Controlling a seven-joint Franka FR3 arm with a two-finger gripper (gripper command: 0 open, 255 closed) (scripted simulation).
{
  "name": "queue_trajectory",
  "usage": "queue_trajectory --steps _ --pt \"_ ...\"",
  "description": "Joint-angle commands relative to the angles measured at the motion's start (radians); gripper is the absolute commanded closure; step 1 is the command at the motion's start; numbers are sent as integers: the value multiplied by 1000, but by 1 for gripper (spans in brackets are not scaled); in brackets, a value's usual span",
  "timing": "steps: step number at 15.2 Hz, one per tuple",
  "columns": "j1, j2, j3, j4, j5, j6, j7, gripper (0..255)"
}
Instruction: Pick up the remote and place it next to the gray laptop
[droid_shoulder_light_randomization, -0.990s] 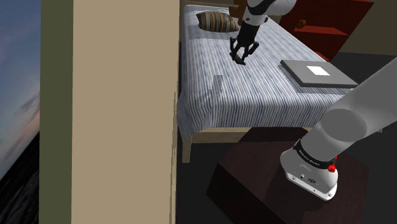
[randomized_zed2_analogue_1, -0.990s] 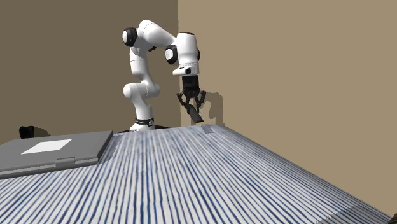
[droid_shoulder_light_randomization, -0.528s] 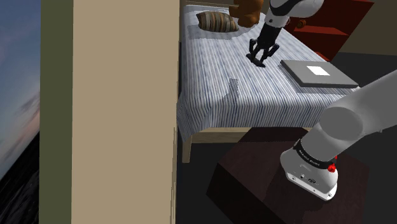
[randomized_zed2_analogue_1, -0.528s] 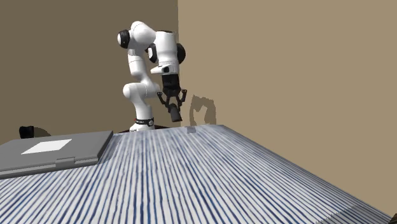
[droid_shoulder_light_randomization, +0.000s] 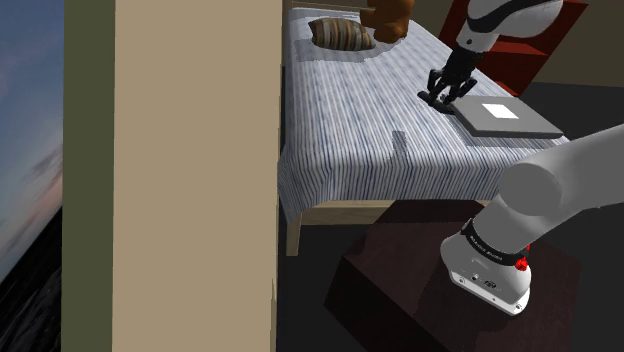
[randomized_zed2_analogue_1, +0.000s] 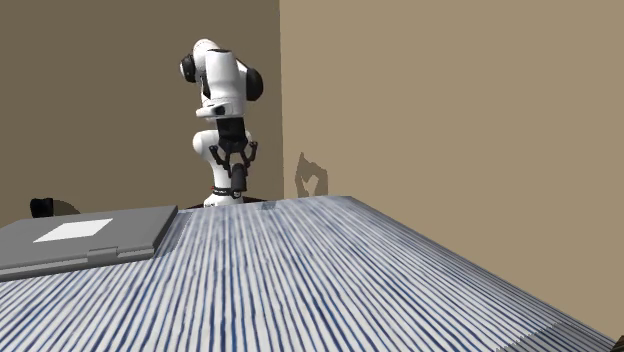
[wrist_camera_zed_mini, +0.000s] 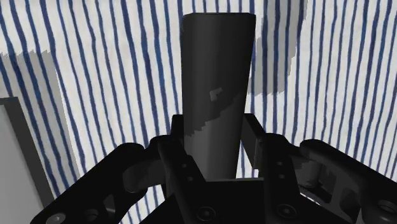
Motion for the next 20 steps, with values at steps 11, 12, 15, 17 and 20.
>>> queue_trajectory --steps 11,12,15,17,20 --pt "-188 -139 -212 -55 -169 -81 -272 255" --pt "-202 -142 -232 -52 -183 -86 -297 255" --pt "-241 -142 -293 -33 -221 -100 -373 255" --pt "-263 -135 -335 -14 -244 -107 -424 255" --pt "-284 -113 -396 6 -271 -98 -491 255"
